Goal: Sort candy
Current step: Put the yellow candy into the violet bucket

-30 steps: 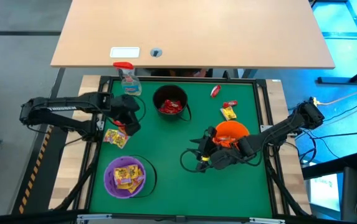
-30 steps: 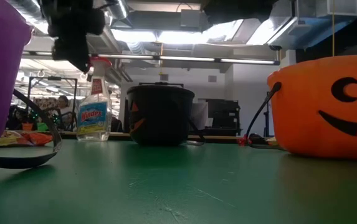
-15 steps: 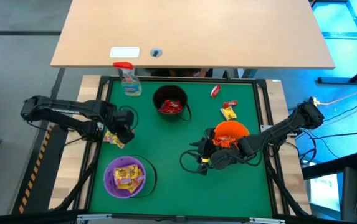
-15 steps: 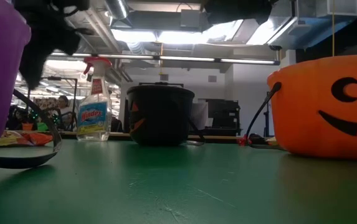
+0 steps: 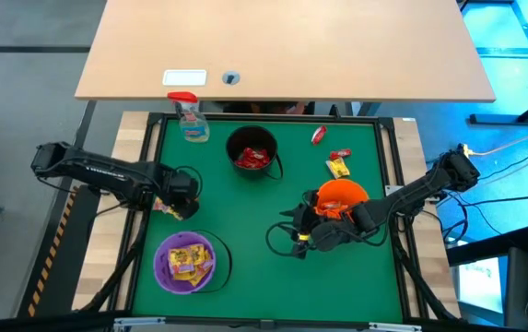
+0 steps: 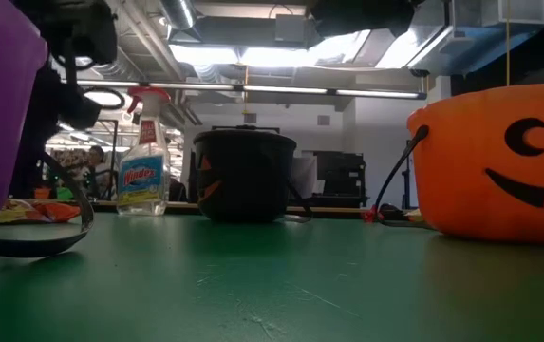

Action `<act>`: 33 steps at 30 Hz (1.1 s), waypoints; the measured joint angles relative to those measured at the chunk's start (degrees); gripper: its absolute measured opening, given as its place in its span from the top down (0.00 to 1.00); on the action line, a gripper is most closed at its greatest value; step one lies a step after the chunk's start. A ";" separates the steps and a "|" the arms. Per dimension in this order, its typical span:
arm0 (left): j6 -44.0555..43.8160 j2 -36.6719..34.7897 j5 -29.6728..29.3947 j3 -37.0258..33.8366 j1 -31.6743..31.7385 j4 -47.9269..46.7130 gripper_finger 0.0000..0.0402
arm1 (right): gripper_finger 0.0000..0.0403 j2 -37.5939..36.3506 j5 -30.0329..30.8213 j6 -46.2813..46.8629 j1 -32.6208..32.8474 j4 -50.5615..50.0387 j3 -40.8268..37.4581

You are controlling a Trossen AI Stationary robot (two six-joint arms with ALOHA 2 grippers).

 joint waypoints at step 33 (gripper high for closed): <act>0.57 -0.02 -5.09 -2.43 -1.34 -1.19 0.68 | 0.61 0.84 2.27 7.76 -0.02 0.02 0.00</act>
